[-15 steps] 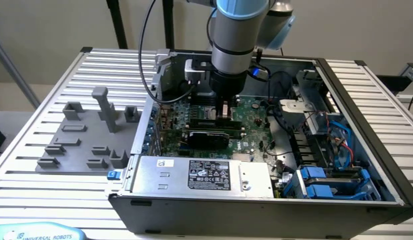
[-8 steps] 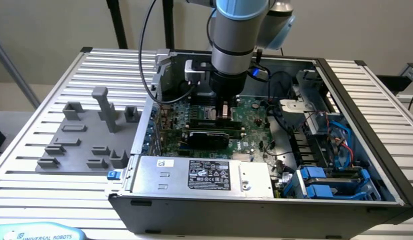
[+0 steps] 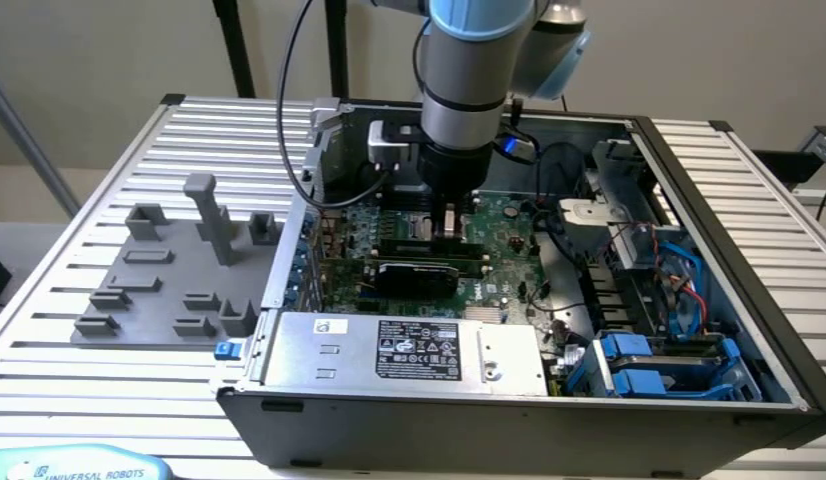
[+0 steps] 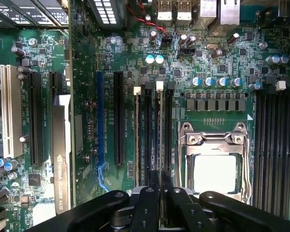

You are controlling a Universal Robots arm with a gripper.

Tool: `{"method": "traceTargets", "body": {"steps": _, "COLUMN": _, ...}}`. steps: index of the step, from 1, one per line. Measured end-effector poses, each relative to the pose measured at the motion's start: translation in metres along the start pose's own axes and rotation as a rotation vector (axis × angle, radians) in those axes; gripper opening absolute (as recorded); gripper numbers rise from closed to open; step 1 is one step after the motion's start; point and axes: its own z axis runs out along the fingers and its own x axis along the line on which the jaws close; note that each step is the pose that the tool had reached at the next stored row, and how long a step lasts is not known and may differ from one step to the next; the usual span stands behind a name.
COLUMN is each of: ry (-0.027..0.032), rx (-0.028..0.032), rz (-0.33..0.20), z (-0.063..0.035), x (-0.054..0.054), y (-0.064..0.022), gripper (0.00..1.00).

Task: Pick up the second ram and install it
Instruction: 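Insert the second ram into the second slot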

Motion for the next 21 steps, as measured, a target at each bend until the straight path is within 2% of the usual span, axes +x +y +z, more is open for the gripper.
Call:
{"method": "traceTargets", "body": {"steps": 3, "ry": 0.0002, "rx": 0.0057, "rz": 0.0, "z": 0.0007, "x": 0.0, "y": 0.0, "gripper": 0.13}}
{"method": "traceTargets", "body": {"steps": 5, "ry": 0.0003, "rx": 0.0071, "rz": 0.0, "z": 0.0011, "x": 0.0, "y": 0.0004, "gripper": 0.13}}
{"method": "traceTargets", "body": {"steps": 21, "ry": 0.0005, "rx": 0.0079, "rz": 0.0, "z": 0.0056, "x": -0.0007, "y": 0.0027, "gripper": 0.13}}
